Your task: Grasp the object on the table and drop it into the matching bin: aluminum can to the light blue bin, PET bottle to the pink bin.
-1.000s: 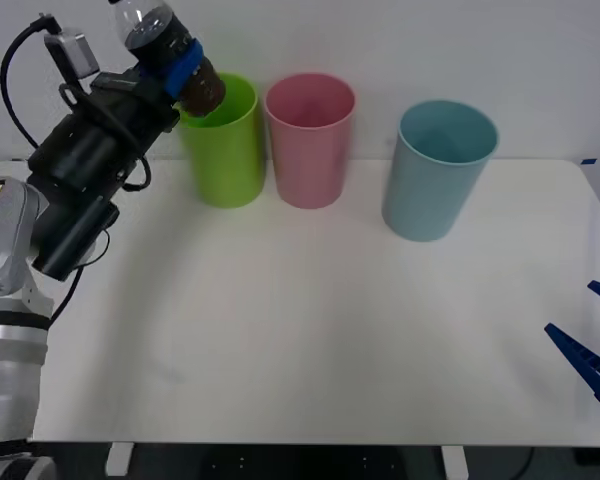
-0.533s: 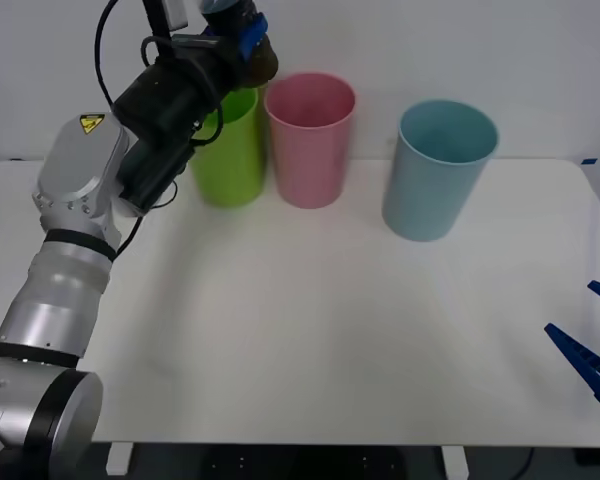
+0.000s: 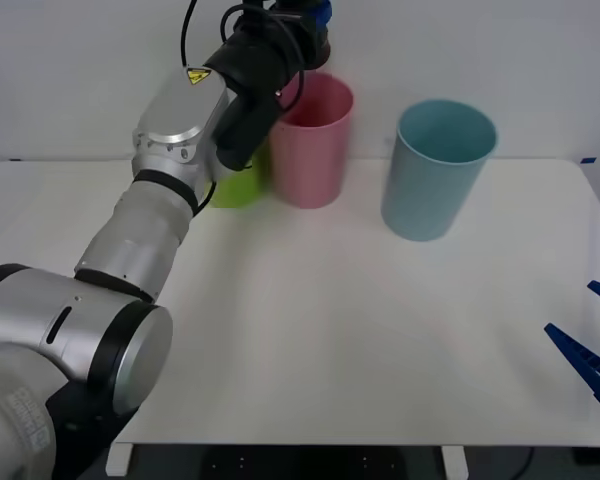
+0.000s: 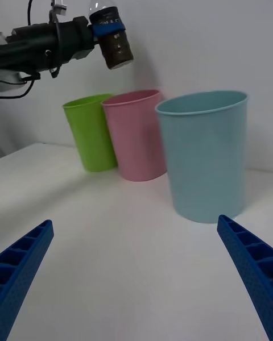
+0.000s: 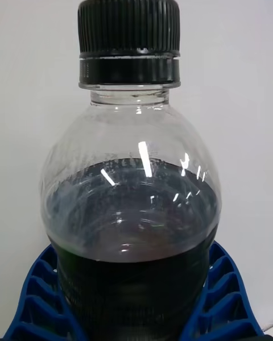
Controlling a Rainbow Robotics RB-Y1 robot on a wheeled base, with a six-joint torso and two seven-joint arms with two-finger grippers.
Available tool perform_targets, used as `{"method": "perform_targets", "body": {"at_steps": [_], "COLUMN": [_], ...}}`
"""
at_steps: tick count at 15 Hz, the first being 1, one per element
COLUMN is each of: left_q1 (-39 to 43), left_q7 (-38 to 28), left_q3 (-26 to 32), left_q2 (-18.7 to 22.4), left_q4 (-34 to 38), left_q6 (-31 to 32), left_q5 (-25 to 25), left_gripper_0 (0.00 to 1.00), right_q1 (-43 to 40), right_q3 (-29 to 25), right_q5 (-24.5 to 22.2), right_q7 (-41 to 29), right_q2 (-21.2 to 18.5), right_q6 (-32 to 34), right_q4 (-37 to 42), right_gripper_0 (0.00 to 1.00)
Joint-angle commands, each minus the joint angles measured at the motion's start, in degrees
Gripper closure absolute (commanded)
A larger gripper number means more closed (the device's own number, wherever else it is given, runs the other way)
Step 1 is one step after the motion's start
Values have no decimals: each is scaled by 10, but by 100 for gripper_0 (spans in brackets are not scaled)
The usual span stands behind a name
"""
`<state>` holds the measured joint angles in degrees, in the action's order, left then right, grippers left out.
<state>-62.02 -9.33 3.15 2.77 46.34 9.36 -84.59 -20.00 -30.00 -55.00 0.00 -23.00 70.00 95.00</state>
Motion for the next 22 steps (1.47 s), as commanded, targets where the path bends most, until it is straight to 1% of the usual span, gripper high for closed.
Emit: {"method": "perform_targets", "body": {"at_steps": [1,6,7,8,9,14,16,18,20,22], "left_q1": [-6,-6,-6,-6,-6,-4,2,32,65,89], "left_q7": [9,9,10,10,10,11,12,19,20,22], "left_q3": [-5,-10,-10,-9,-10,-11,-11,-11,-18,-33], "left_q2": [-3,-3,-3,-3,-2,-2,0,6,11,27], "left_q4": [-8,-8,-8,-8,-8,-8,-5,32,71,99], "left_q6": [-11,-11,-11,-11,-11,-8,2,29,36,44], "left_q5": [-3,0,-1,0,0,19,33,53,71,95], "left_gripper_0": [100,99,87,41,0,0,0,0,0,0], "right_q1": [0,0,0,0,0,0,0,0,0,0], "right_q3": [0,0,0,0,0,0,0,0,0,0], "right_q5": [0,0,0,0,0,0,0,0,0,0], "right_q7": [0,0,0,0,0,0,0,0,0,0], "right_q2": [0,0,0,0,0,0,0,0,0,0], "right_q6": [0,0,0,0,0,0,0,0,0,0], "right_q4": [0,0,0,0,0,0,0,0,0,0], "right_gripper_0": [0,0,0,0,0,0,0,0,0,0]}}
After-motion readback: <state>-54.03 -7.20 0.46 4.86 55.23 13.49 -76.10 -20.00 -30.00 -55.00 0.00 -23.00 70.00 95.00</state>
